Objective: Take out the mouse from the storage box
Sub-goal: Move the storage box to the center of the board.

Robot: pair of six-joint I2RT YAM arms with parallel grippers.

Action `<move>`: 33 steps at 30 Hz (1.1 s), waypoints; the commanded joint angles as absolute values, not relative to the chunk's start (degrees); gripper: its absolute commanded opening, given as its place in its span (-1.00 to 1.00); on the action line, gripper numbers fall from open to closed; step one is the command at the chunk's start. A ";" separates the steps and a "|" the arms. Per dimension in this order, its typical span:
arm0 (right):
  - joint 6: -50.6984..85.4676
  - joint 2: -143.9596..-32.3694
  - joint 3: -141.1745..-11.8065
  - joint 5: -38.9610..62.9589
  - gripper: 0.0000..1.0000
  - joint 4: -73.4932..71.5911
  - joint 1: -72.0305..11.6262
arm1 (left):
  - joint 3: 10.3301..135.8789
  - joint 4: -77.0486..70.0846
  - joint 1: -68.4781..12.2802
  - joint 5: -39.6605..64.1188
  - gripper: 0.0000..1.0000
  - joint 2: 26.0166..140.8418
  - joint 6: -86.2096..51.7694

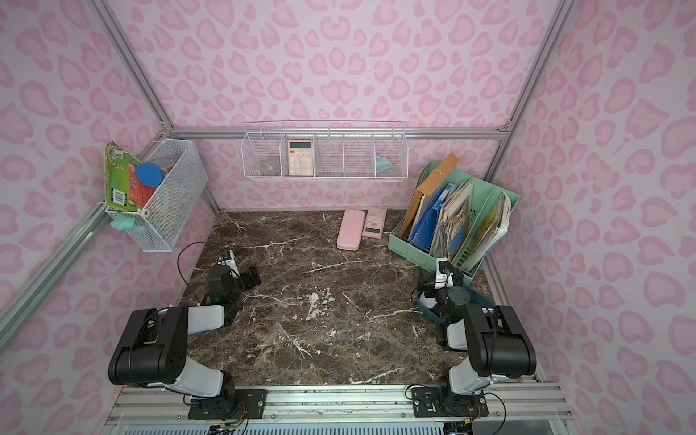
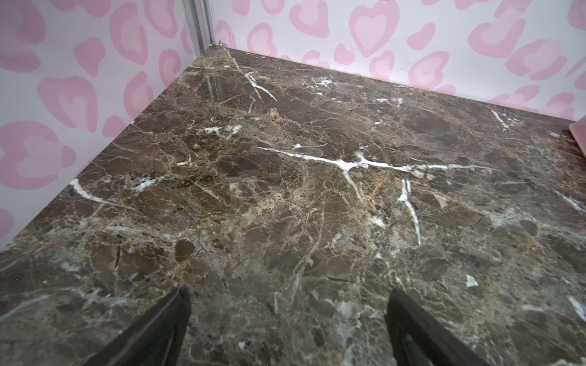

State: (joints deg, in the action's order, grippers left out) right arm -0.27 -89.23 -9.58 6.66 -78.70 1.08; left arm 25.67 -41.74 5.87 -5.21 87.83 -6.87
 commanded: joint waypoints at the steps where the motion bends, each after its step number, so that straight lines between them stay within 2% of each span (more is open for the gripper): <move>1: -0.44 -89.22 -9.84 6.94 0.99 -80.68 0.98 | 25.92 -42.10 5.92 -4.66 0.99 87.89 -5.80; 23: 0.20 -89.30 -9.72 6.75 0.99 -81.11 1.45 | 26.20 -41.22 7.16 -2.07 0.99 87.77 -5.99; 25: -0.24 -89.22 -8.08 7.54 0.99 -83.87 1.42 | 26.42 -40.05 7.04 1.66 0.99 86.58 -3.59; 29: -0.50 -84.93 -3.67 7.58 0.99 -88.59 1.33 | 23.68 -39.26 2.51 -0.96 0.99 78.81 1.44; 33: -4.31 -73.93 -4.38 5.78 0.99 -77.74 -2.57 | 21.95 -34.18 -7.34 -9.46 0.99 66.23 5.84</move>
State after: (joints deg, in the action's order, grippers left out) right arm -1.65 -79.31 -3.46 6.83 -82.15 -0.45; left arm 22.33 -37.45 -3.11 -3.49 71.90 1.06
